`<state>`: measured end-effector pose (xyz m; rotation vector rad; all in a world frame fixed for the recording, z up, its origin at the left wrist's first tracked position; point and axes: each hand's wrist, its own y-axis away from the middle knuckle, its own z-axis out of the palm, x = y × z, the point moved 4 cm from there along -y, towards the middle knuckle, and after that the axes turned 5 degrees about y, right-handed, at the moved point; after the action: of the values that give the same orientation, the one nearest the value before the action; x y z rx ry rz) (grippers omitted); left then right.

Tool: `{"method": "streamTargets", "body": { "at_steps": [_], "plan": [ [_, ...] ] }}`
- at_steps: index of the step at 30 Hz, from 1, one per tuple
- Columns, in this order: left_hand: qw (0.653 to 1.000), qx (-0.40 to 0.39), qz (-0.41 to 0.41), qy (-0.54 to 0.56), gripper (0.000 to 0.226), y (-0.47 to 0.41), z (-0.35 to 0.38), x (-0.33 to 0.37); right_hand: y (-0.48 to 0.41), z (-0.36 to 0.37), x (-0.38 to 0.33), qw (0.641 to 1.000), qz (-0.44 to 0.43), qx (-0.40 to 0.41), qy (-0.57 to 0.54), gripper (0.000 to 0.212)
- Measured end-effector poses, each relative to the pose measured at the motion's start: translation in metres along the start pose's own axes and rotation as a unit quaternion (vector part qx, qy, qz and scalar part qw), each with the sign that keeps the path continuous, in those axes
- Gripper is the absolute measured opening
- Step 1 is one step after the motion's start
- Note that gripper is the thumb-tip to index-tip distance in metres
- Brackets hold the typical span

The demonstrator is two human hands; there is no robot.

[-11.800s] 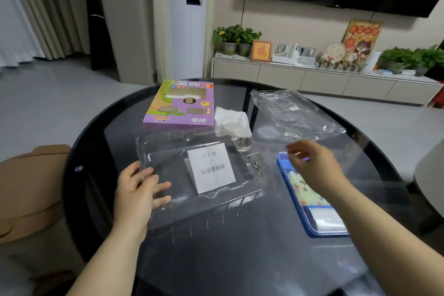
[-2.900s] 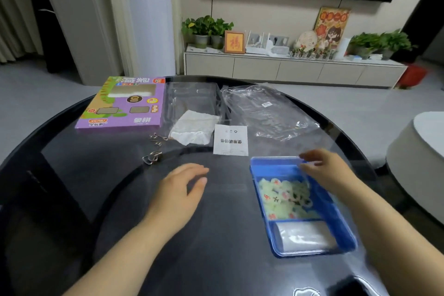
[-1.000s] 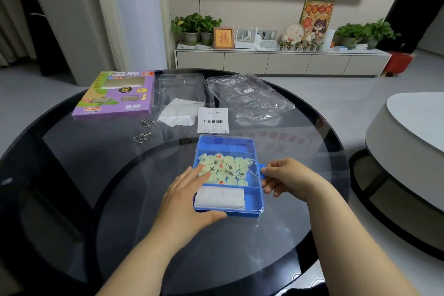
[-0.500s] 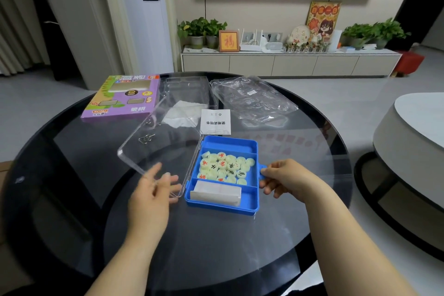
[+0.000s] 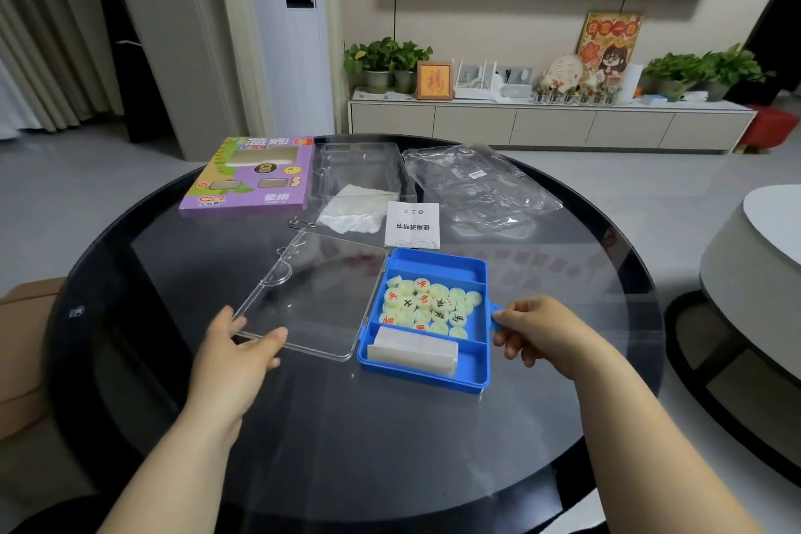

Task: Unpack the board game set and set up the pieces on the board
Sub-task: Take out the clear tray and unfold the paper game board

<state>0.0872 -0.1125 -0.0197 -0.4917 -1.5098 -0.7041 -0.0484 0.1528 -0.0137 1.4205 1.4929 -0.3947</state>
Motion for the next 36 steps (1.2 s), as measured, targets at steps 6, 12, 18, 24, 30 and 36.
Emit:
{"method": "streamTargets", "body": {
  "at_steps": [6, 12, 18, 24, 30, 36],
  "plan": [
    [0.997, 0.011, 0.041, -0.057, 0.068, 0.003, -0.01, -0.006, 0.003, 0.001, -0.002, 0.999, -0.01, 0.013, 0.038, 0.027],
    [0.996, 0.033, 0.072, -0.028, 0.058, 0.019, -0.039, -0.003, 0.019, 0.013, -0.007, 0.996, -0.015, -0.007, 0.084, 0.027],
    [0.984, 0.127, 0.095, 0.076, 0.058, 0.013, -0.086, 0.013, 0.024, 0.068, -0.042, 0.992, -0.068, -0.037, 0.104, 0.026],
    [0.971, 0.177, 0.089, 0.135, 0.059, -0.027, -0.14, 0.024, 0.0, 0.13, -0.102, 0.979, -0.139, -0.036, 0.146, 0.03],
    [0.955, 0.234, 0.089, 0.156, 0.058, -0.074, -0.185, 0.031, -0.03, 0.193, -0.163, 0.973, -0.166, -0.049, 0.15, 0.025],
    [0.951, 0.265, 0.095, 0.124, 0.058, -0.109, -0.195, 0.023, -0.072, 0.223, -0.175, 0.962, -0.162, -0.021, 0.219, 0.043]
  ]
}}
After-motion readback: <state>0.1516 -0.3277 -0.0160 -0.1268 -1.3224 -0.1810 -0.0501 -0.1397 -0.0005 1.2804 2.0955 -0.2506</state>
